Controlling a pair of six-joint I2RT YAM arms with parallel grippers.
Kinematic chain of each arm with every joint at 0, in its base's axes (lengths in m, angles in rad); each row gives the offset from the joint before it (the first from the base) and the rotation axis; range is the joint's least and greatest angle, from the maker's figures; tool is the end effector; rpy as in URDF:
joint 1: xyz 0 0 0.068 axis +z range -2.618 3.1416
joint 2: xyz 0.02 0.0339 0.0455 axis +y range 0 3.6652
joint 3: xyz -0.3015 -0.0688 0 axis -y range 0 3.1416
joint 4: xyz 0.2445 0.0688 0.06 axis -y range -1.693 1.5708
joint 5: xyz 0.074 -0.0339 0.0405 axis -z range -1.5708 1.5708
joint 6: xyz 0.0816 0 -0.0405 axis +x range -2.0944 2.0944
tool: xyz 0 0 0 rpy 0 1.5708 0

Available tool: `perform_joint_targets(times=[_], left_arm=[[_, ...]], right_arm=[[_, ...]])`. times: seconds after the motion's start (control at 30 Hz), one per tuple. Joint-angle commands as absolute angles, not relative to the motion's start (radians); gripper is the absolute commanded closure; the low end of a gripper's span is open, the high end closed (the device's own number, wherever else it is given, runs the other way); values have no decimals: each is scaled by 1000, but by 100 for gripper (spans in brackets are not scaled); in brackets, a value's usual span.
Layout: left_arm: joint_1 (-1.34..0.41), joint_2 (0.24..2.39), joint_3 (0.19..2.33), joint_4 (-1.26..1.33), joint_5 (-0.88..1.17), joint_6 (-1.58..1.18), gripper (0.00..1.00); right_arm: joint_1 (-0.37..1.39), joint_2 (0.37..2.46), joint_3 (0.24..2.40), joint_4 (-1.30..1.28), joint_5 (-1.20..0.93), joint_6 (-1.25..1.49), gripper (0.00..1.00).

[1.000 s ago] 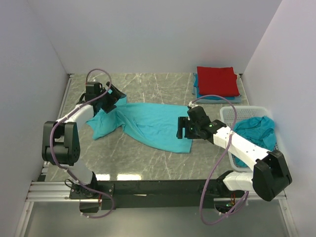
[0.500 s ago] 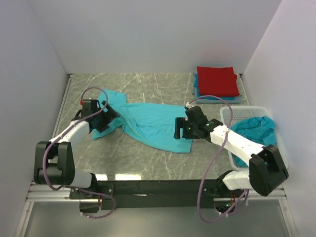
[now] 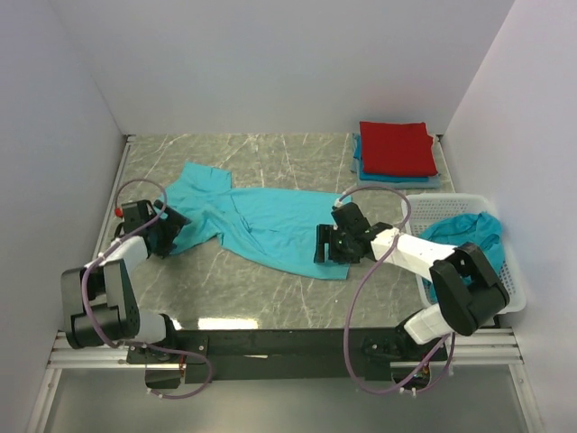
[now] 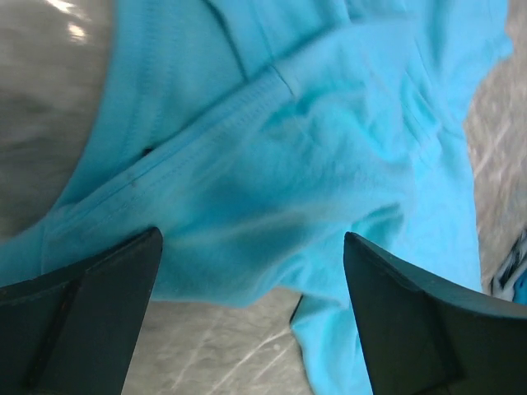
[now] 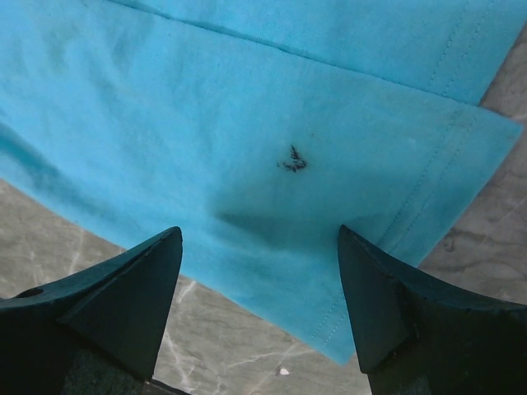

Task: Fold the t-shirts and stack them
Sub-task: Fold the tshirt

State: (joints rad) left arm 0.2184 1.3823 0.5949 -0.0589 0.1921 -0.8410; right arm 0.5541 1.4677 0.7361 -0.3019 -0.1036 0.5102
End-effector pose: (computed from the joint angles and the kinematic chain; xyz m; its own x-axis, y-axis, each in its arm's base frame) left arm 0.2774 0.0456 0.1634 -0.4210 -0.8428 -0.3353 -0.6043 0.5363 -0.5893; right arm 0.2425 0.1600 0.1614 -0.9151 0.0050 -0.4032 -0.1392 0.9345 0.3275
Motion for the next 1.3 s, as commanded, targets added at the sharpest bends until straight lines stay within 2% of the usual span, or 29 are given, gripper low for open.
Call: perform_joint_targets(times=[0.0, 0.23, 0.4, 0.6, 0.83, 0.93, 1.03, 1.13, 1.27], left_arm=[[267, 1336, 537, -162, 55, -857, 1], [348, 1209, 476, -267, 3, -910, 0], [373, 1091, 439, -333, -144, -948, 1], [379, 1016, 436, -409, -210, -975, 1], [380, 870, 474, -498, -242, -1012, 1], [380, 812, 502, -488, -186, -1006, 0], [380, 802, 564, -425, -22, -982, 1], [380, 850, 656, -330, 118, -940, 1], [373, 1027, 799, -227, 276, -919, 1]], right_arm=[[560, 1441, 669, -311, -98, 532, 17], [561, 1373, 612, -374, -87, 552, 17], [561, 1307, 588, -429, -86, 554, 17], [561, 1269, 569, -466, -74, 546, 17], [561, 1213, 627, -495, -69, 523, 16], [561, 1166, 681, -518, -60, 512, 16], [557, 1125, 751, -532, -9, 509, 14], [532, 1115, 825, -534, 72, 505, 13], [460, 1132, 896, -485, 136, 515, 11]])
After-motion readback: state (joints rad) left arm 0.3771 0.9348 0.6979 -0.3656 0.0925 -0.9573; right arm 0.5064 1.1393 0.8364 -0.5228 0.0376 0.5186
